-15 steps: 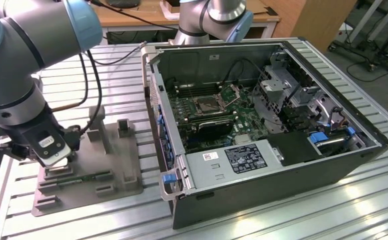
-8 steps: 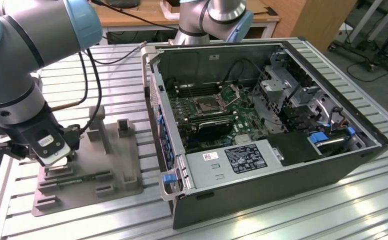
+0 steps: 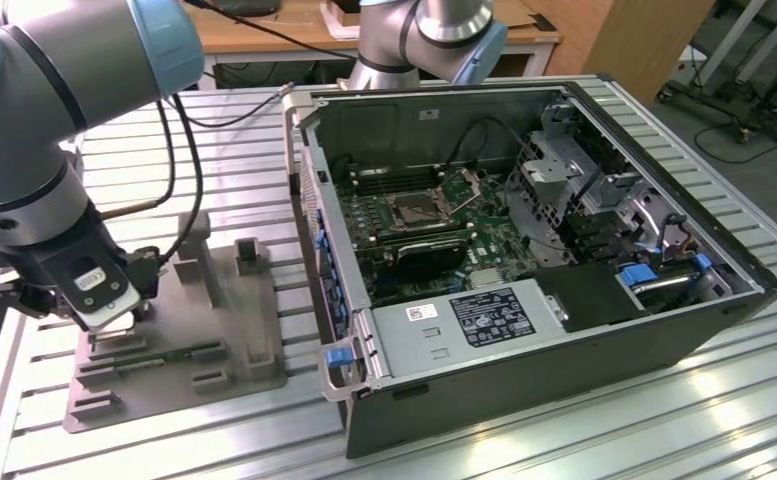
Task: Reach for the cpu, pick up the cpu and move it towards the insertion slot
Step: 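Pick up the cpu and move it towards the insertion slot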
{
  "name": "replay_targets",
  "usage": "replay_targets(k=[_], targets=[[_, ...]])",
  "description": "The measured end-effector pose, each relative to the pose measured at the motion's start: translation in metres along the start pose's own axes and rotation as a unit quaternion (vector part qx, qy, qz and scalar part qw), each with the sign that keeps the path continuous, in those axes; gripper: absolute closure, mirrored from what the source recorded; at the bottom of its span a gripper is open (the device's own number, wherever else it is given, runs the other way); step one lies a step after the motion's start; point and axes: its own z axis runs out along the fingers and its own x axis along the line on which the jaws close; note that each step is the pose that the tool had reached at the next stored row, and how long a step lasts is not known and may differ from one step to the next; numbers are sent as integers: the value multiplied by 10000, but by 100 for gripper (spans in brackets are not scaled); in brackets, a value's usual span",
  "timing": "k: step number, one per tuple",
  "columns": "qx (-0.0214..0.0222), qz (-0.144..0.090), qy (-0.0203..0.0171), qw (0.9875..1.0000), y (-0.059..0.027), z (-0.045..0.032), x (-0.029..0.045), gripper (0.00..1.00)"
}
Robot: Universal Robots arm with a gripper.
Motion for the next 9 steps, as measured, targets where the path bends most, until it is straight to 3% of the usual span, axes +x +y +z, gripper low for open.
replay_targets(k=[9], targets=[[-1, 0, 0, 10000, 5, -67, 0, 45]])
